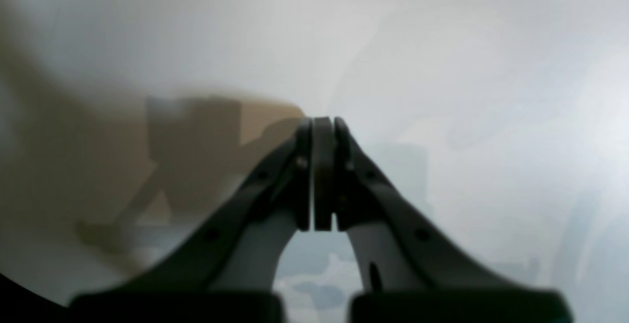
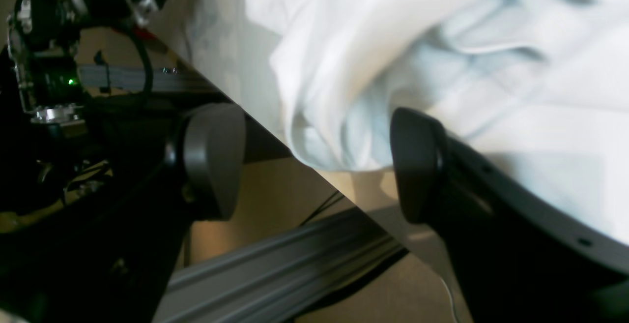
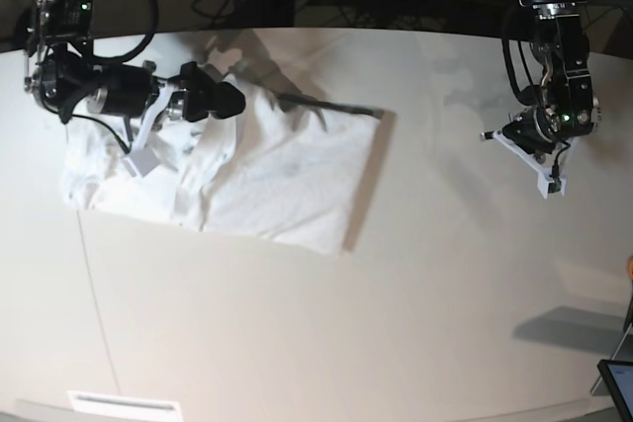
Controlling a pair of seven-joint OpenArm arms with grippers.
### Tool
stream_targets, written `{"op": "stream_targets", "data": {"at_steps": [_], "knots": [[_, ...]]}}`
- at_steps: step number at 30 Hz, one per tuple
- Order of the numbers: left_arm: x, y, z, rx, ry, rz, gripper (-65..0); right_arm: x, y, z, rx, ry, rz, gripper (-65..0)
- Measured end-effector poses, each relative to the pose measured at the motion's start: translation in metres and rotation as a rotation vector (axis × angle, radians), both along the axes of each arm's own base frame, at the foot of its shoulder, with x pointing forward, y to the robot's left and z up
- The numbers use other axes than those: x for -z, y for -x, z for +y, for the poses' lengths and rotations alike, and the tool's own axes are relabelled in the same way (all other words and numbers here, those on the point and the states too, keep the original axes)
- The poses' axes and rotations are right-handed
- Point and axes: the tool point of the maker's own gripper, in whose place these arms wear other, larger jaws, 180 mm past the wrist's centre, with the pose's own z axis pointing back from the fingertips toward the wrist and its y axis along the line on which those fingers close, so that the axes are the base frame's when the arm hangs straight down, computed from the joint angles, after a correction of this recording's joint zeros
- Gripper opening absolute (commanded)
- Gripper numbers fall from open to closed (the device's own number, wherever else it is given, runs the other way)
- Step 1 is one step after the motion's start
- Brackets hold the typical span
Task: Fold the T-shirt properly
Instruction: 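Tuck and smooth the shirt end with the right gripper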
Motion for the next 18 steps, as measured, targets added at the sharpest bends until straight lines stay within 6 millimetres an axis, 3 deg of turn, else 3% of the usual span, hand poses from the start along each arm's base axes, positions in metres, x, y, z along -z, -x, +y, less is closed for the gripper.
{"op": "stream_targets", "data": {"at_steps": [5,12,18], "knots": [[0.0002,0.0000,-0.0008,0.000,0.004,0.000,-63.3,0.0004,-0.0003,0.0000,-0.003,0.002,0.001,-25.7],[0.0010,0.0014,-0.0001,0.000,0.000,0.003,-63.3,0.0049,-0.0005,-0.0030,0.000,0.030,0.003,-65.0],[0.0015,0.0022,0.0000,0.000,0.000,0.006,-63.3,0.0097,-0.0007,-0.0086,0.003,0.067,0.005,-64.9]]}}
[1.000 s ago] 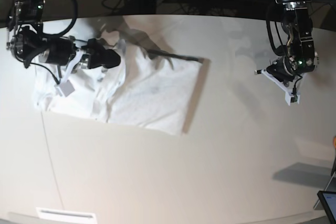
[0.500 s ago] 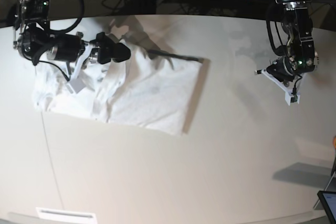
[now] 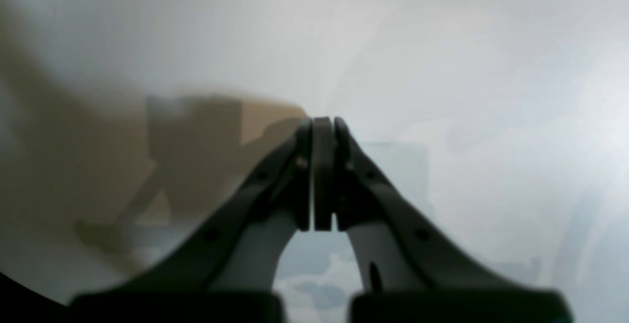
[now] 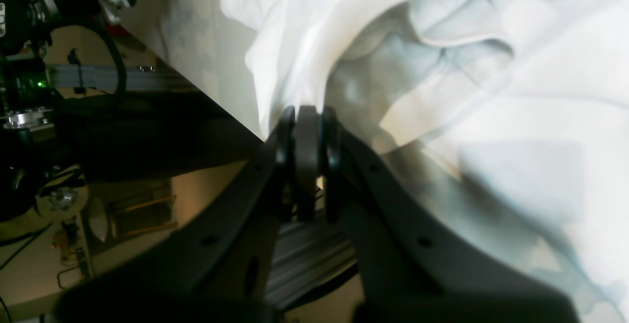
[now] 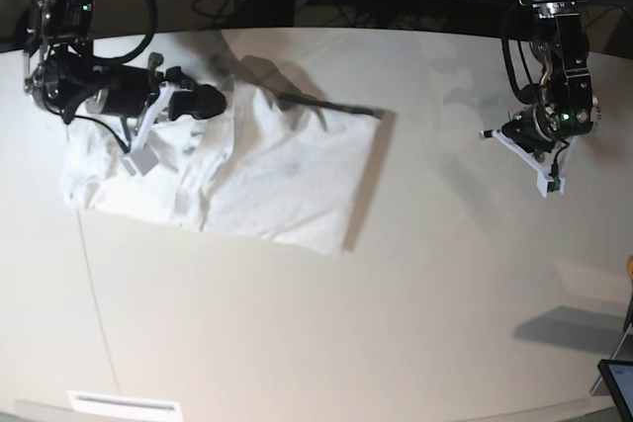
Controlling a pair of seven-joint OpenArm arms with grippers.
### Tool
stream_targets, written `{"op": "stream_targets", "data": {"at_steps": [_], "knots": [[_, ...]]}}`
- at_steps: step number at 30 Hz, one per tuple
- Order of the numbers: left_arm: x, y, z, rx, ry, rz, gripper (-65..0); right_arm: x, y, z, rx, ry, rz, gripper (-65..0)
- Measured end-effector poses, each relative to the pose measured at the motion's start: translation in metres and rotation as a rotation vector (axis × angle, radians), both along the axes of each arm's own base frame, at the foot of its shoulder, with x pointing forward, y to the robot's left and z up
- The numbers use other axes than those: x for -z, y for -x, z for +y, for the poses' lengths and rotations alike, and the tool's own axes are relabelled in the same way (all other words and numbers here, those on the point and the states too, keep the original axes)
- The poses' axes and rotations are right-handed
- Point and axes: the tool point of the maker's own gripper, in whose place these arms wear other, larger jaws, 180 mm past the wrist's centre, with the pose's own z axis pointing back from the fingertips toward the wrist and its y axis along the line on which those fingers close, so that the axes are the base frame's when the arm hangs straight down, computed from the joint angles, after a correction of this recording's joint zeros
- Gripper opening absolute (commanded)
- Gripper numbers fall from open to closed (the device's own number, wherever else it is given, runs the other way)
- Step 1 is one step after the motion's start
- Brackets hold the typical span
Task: Fold the T-shirt properly
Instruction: 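Tuck and smooth the shirt end with the right gripper, then smooth the folded shirt's edge with the left gripper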
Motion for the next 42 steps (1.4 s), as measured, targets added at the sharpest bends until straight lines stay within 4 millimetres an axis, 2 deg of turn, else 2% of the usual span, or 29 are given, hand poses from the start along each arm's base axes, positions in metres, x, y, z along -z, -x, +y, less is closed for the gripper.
{"op": "stream_targets", "data": {"at_steps": [2,7,11,14,17,22,24,29,31,33,35,39,42], "knots": [[0.000,0.000,0.000,0.000,0.000,0.000,-63.3,-0.001,-0.002,-0.003,0.011,0.002,-0.003,-64.9],[0.000,0.000,0.000,0.000,0.000,0.000,-63.3,-0.004,-0.012,-0.029,0.092,0.027,-0.022,-64.9],[-0.001,0.000,0.001,0.000,-0.003,0.000,-63.3,-0.004,-0.014,-0.035,0.112,0.029,-0.022,-64.9],[0.000,0.000,0.001,0.000,-0.001,0.000,-63.3,0.014,-0.009,-0.040,0.136,0.017,0.049,-64.9],[0.000,0.000,0.001,0.000,-0.002,0.000,-63.3,0.033,0.007,-0.037,0.154,-0.001,0.135,-64.9],[0.000,0.000,0.000,0.000,-0.001,0.000,-63.3,0.034,0.003,-0.042,0.160,0.007,0.129,-64.0],[-0.001,-0.001,0.001,0.000,-0.002,-0.003,-63.3,0.034,0.003,-0.043,0.164,0.007,0.129,-57.5],[-0.001,-0.001,0.000,0.000,-0.001,-0.003,-63.3,0.034,0.003,-0.043,0.162,0.009,0.131,-28.1],[-0.001,-0.002,0.000,0.000,0.000,-0.004,-63.3,0.034,0.003,-0.044,0.165,0.009,0.129,-21.5],[-0.001,-0.002,-0.001,0.000,0.003,-0.006,-63.3,0.029,0.000,-0.048,0.181,0.014,0.111,-22.1],[-0.007,-0.005,-0.003,0.009,0.002,-0.023,-63.3,0.011,-0.008,-0.065,0.234,0.038,0.042,-22.3],[-0.037,-0.024,-0.023,0.130,-0.016,-0.121,-63.3,-0.033,-0.029,-0.098,0.316,0.094,-0.135,-22.3],[-0.050,-0.037,-0.048,0.223,0.005,-0.179,-63.5,-0.035,-0.031,-0.105,0.333,0.108,-0.145,-22.5]]}}
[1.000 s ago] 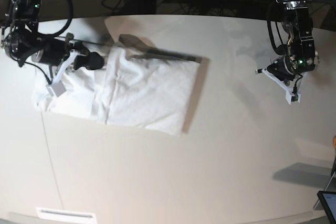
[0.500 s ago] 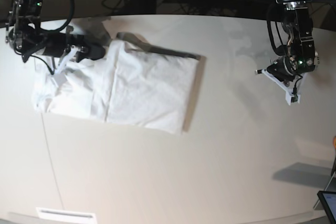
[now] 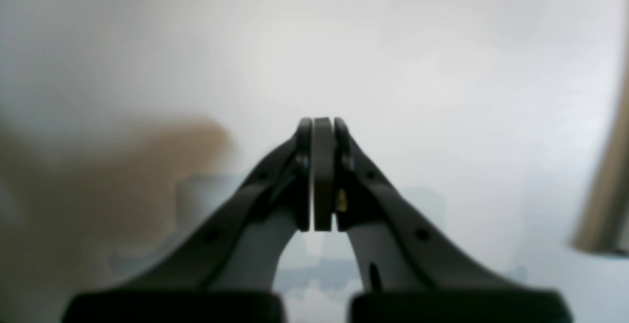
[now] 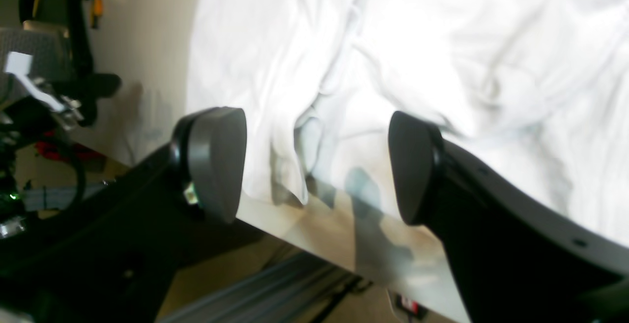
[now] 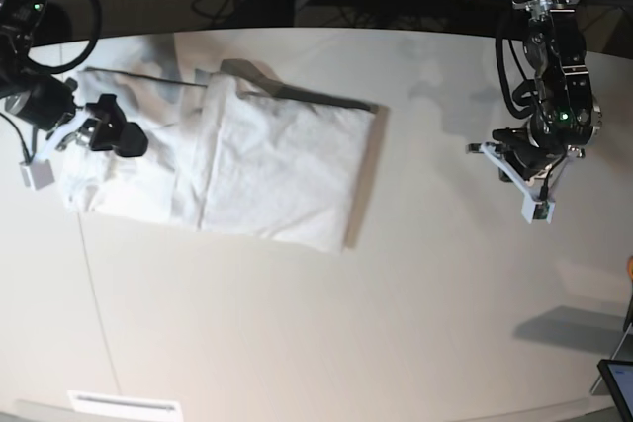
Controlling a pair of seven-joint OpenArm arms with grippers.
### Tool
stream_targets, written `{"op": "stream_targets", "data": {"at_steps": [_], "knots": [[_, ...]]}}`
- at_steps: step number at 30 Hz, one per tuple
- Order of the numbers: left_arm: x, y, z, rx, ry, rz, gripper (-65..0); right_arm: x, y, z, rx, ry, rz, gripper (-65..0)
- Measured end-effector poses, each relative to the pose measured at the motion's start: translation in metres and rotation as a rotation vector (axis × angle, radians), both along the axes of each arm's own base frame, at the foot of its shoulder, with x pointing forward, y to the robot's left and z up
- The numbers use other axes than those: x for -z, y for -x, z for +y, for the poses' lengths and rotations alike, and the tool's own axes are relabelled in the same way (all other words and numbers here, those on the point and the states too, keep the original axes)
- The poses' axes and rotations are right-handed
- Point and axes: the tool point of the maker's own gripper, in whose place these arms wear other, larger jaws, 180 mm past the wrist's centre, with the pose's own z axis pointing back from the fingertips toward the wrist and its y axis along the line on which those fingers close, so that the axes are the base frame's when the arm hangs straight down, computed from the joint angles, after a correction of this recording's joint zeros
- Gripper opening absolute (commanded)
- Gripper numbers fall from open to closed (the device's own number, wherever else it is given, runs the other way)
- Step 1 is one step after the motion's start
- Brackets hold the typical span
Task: Fold the T-shirt properly
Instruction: 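Smooth the folded shirt's edge with the left gripper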
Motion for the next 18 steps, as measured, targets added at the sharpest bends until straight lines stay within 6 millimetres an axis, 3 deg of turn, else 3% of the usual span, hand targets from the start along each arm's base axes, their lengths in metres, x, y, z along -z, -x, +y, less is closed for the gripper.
{"op": "stream_targets", "data": {"at_steps": [1,3,7,10,14,16,18], "knots": [[-0.002,-0.005,-0.010,0.029,0.014,-0.017,-63.5,0.000,-0.001,0.001,0.001,-0.005,-0.002,-23.9],[-0.007,-0.018,-0.033,0.104,0.043,-0.051,-63.5,-0.003,-0.005,0.001,-0.001,-0.007,-0.015,-33.2],[-0.022,-0.043,-0.076,0.209,0.102,-0.128,-63.5,-0.008,-0.010,-0.001,0.004,-0.004,-0.037,-64.4],[-0.027,-0.055,-0.121,0.356,0.080,-0.129,-63.7,-0.007,-0.008,-0.016,0.063,0.015,-0.036,-62.2],[-0.037,-0.059,-0.204,0.591,0.113,-0.153,-63.7,-0.006,-0.009,-0.062,0.206,0.101,-0.047,-61.1],[-0.039,-0.056,-0.225,0.626,0.146,-0.159,-63.8,0.005,-0.005,-0.083,0.262,0.140,-0.007,-58.3],[-0.027,-0.056,-0.228,0.613,0.160,-0.124,-63.8,0.022,0.002,-0.099,0.271,0.154,0.049,-53.8]]}}
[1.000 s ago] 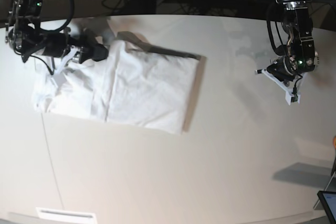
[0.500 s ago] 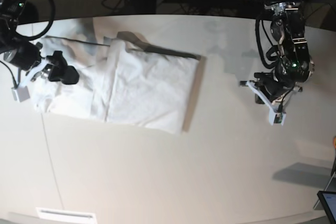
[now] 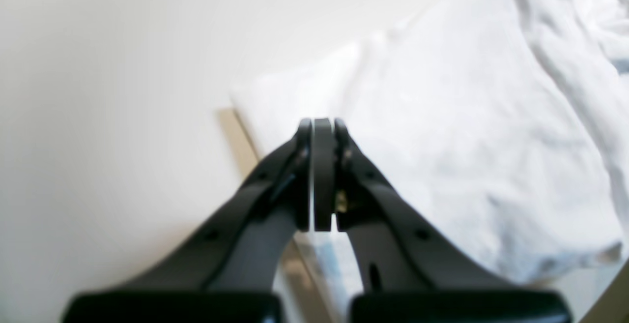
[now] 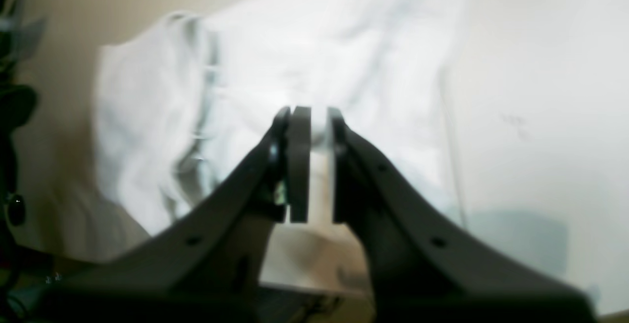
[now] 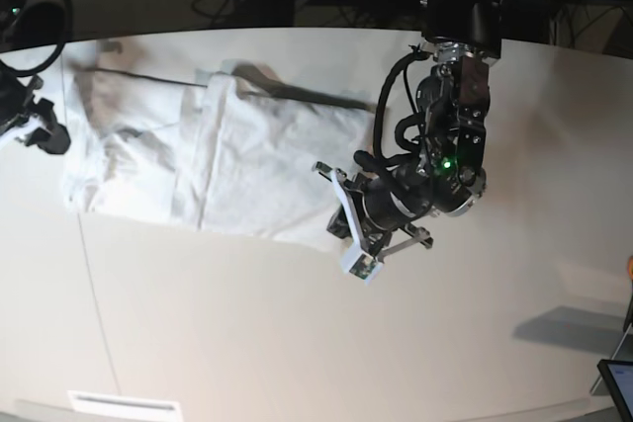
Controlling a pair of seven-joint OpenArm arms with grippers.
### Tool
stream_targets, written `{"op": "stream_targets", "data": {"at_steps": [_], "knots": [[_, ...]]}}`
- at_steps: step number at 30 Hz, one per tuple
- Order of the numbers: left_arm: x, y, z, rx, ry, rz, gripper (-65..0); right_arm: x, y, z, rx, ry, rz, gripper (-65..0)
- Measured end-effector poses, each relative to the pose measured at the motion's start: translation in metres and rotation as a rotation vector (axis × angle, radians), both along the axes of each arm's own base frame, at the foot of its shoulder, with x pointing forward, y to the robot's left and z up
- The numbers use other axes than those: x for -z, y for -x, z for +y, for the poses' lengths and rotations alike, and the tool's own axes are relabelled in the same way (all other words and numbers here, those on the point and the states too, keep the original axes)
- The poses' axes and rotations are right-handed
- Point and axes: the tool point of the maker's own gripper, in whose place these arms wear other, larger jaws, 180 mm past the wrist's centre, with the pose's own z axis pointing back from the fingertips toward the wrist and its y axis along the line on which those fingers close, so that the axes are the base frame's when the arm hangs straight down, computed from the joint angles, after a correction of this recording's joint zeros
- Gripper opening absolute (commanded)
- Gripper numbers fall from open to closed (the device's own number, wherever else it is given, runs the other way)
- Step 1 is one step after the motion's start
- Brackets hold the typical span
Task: Fold the T-shirt properly
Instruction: 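Smooth the folded shirt's edge with the left gripper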
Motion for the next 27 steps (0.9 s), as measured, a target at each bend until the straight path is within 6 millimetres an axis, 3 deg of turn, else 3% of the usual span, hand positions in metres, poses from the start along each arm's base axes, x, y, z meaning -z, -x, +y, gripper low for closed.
{"op": "stream_targets", "data": {"at_steps": [4,6,11,15,21,22,25,27], "knots": [[0.048,0.003,0.011,-0.072,-0.111,0.122,-63.8,0.015,0.001,-0.019,-0.118,0.033,-0.016,-45.0],[0.061,0.009,0.009,-0.047,-0.172,0.144,-63.8,0.021,0.003,-0.023,-0.153,0.040,-0.022,-42.8],[0.066,0.013,-0.002,-0.009,-0.147,0.083,-63.8,0.034,0.006,-0.025,-0.157,0.020,0.002,-42.8],[0.085,0.018,0.005,-0.030,-0.149,0.119,-63.8,0.031,0.001,-0.027,-0.137,0.022,-0.031,-42.8],[0.083,0.043,0.026,-0.024,-0.215,0.061,-64.0,0.029,0.001,-0.034,-0.134,0.035,-0.031,-42.1],[0.082,0.046,0.030,-0.023,-0.234,0.060,-64.0,0.032,0.001,-0.035,-0.127,0.020,-0.027,-40.0],[0.080,0.050,0.039,-0.026,-0.272,0.069,-64.0,0.048,0.004,-0.042,-0.105,-0.013,0.020,-25.7],[0.079,0.050,0.041,-0.025,-0.278,0.067,-64.0,0.054,0.005,-0.048,-0.083,-0.030,0.038,-22.3]]}}
